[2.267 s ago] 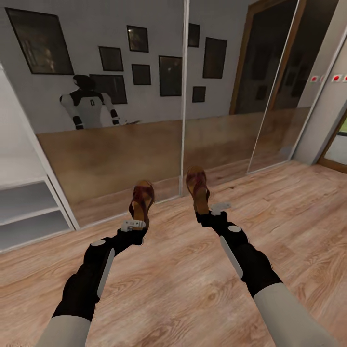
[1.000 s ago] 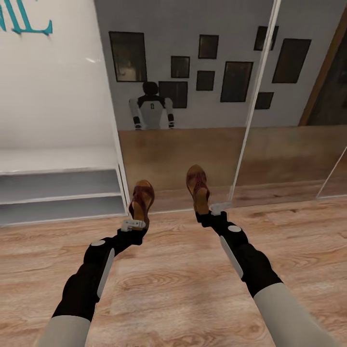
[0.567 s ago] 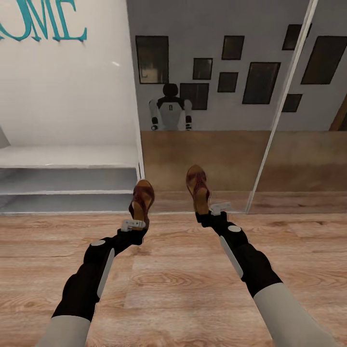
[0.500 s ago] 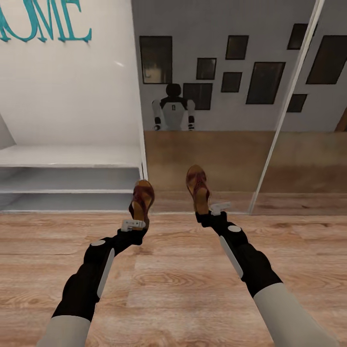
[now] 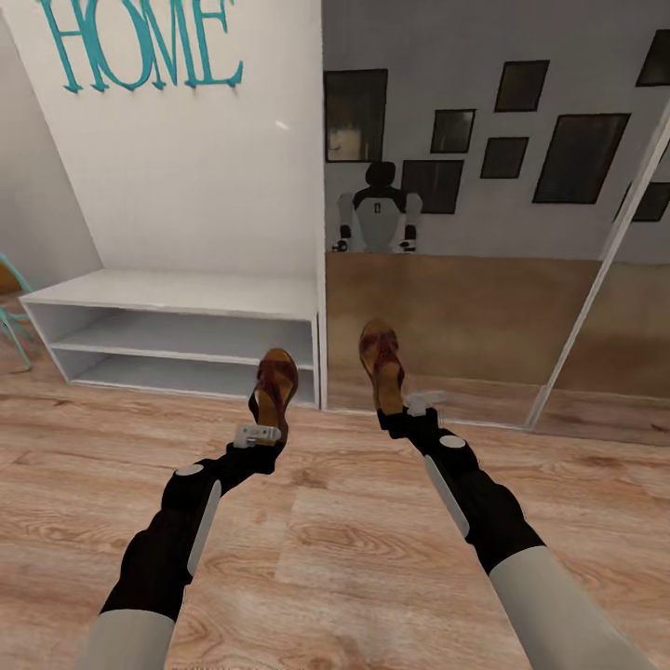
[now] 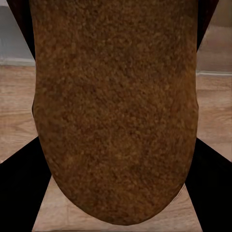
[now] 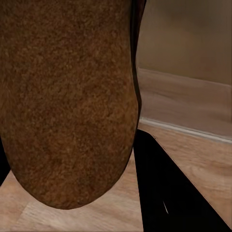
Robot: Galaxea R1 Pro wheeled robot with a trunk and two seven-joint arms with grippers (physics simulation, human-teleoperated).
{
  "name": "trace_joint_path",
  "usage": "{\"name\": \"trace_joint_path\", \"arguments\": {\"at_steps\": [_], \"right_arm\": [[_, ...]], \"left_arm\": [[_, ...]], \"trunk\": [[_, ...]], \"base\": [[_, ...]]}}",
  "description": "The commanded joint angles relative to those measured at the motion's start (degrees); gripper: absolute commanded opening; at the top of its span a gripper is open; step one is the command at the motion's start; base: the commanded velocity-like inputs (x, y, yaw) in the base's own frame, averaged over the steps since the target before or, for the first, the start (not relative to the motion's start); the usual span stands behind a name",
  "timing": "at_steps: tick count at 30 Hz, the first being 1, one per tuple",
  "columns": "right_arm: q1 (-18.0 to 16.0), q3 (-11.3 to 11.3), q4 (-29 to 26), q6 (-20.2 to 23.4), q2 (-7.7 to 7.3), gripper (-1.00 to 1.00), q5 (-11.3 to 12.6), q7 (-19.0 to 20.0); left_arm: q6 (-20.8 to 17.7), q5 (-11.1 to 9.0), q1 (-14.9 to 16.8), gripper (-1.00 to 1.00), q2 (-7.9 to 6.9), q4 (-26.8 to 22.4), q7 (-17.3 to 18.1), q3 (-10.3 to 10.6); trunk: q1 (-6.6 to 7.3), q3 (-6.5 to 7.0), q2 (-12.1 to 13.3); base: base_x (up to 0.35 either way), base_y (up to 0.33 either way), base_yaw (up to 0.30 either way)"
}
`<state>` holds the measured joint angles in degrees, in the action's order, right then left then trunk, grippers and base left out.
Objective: Pick up the two gym shoes and the two sandals from the corridor floor and place them onto the hallstand (shoe rack) in the corridor, making sure they are on the rack and not on the floor. Arrange them so the two gym shoes are next to each other and the two sandals are next to each other.
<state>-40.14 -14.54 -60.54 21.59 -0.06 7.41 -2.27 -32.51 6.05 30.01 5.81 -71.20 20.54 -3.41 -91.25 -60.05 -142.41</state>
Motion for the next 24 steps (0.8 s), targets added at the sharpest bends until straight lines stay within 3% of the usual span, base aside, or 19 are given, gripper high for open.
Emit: {"name": "trace_joint_path", "arguments": {"at_steps": [1, 24], "right_arm": [[0.0, -0.1, -0.1, 0.3, -0.02, -1.0, 0.8, -0.3], [0.0, -0.1, -0.1, 0.3, -0.02, -1.0, 0.8, -0.4]], "left_arm": [[-0.2, 0.5, 0.0, -1.0, 0.08, -0.1, 0.6, -0.2], [-0.2, 0.8, 0.0, -1.0, 0.08, -0.1, 0.5, -0.2]], "trunk": [[0.01, -0.05, 0.0], [0.01, -0.05, 0.0]], "base": [[0.0, 0.0, 0.297], [0.0, 0.0, 0.297]]}}
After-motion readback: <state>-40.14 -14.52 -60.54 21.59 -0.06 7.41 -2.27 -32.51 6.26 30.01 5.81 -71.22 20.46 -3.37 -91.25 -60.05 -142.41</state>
